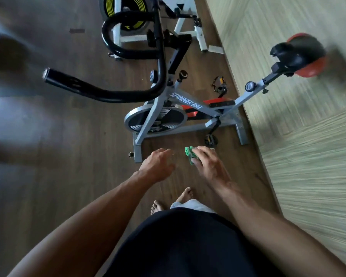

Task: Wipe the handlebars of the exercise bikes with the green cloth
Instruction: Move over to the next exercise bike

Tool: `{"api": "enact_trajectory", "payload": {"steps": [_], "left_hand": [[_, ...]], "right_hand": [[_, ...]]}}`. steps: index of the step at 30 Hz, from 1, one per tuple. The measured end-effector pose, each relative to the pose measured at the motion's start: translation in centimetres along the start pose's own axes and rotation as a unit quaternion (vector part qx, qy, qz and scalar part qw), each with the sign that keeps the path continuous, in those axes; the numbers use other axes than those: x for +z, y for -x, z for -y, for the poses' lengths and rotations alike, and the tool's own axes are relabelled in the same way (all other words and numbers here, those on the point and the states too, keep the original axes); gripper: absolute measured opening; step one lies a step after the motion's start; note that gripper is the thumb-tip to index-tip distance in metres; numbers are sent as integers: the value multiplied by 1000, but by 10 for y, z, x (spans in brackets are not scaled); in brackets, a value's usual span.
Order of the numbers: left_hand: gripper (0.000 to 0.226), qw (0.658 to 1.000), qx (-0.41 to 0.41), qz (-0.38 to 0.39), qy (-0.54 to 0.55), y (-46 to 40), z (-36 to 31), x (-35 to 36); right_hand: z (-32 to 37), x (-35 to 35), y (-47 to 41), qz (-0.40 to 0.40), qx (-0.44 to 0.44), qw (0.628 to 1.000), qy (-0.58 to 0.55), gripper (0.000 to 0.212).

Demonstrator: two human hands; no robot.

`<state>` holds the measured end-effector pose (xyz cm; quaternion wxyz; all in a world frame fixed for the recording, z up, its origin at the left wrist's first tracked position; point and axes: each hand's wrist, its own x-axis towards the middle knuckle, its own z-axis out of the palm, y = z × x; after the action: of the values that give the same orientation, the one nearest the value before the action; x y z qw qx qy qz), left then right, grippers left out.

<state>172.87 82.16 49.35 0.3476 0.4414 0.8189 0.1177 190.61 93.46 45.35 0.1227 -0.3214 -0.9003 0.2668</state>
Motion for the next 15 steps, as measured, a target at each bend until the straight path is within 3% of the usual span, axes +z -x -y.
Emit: {"api": "enact_trajectory", "payload": {"steps": [5,8,11,13,15], "left_hand": [[60,996,43,53,-61,-31,-31,10],[57,992,48,82,-84,-47,-57,17],[69,987,96,95,-86,-59,-79,30],[66,982,109,119,-94,-72,-90,39],[60,973,130,152,-110,-80,-110,45]], "right_hand": [[-32,-14,6,9,88,996,-23,45],[-45,-24,17,-2,133,991,-30,52],[-58,-35,32,-52,140,989,-17,33],[-68,-39,43,-89,132,987,-1,37],[-78,-46,54,-102,189,976,-22,26]]}}
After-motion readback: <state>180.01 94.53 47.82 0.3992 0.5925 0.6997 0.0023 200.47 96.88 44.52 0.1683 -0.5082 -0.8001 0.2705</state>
